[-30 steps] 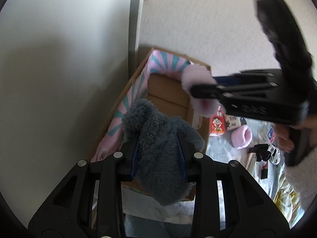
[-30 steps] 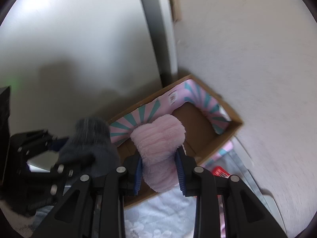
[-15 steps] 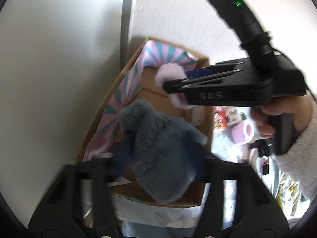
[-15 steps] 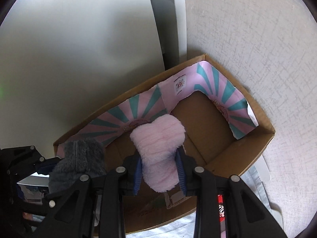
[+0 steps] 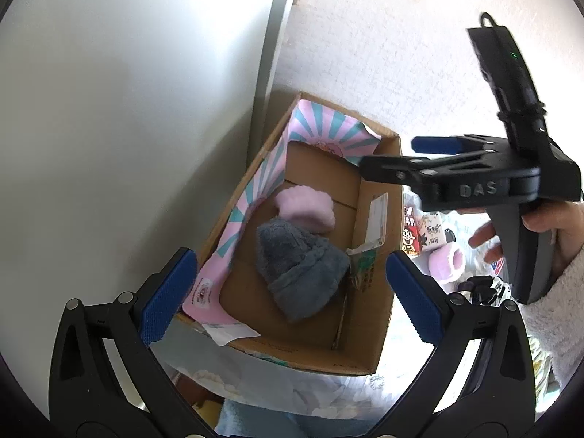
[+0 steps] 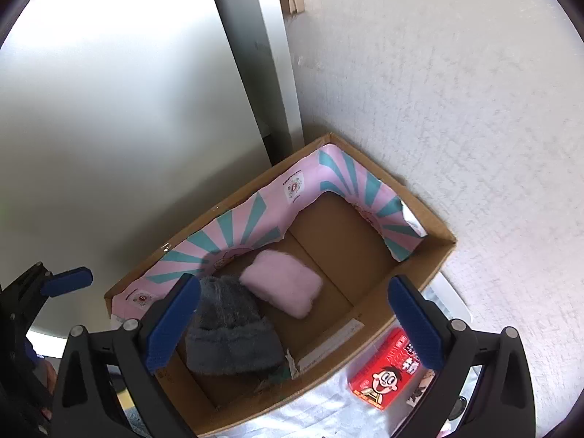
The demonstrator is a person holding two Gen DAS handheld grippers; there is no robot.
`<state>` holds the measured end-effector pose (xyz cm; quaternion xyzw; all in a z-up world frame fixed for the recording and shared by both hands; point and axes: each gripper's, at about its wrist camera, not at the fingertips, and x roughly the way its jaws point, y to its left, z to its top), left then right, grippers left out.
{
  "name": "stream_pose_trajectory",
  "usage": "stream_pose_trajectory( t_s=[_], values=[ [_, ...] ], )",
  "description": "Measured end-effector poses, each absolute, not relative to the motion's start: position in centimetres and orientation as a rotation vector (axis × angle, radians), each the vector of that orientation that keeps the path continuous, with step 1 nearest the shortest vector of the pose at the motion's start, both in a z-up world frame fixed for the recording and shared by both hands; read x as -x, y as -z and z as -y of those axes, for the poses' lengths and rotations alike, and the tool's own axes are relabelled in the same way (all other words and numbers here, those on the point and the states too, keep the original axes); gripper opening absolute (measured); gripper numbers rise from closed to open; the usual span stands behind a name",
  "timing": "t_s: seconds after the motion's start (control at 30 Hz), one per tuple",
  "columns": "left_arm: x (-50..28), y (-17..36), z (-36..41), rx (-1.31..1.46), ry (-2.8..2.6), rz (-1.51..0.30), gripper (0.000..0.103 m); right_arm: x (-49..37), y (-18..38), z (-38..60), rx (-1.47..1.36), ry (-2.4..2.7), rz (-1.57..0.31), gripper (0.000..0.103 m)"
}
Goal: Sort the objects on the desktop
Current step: 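Carry the grey hat and pink sock into the cardboard box and release both, then withdraw both tools from the box back to the cloth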
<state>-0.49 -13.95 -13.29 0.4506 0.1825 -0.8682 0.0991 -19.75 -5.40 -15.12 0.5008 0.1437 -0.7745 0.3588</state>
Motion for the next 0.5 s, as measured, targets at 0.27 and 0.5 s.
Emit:
stream_pose_trajectory(
  t_s=[0.27, 0.5],
  values=[
    [-0.3, 11.2, 13.5, -1.285, 2.612, -0.521, 0.103, 17.2, 10.9, 3.4, -1.216, 1.998, -0.384, 0.102],
    [-0.4, 8.9, 11.7, -1.243, 2.693, -0.453, 0.103, 15.5, 7.7, 0.3, -1.156, 2.048, -0.316, 0.102]
  ],
)
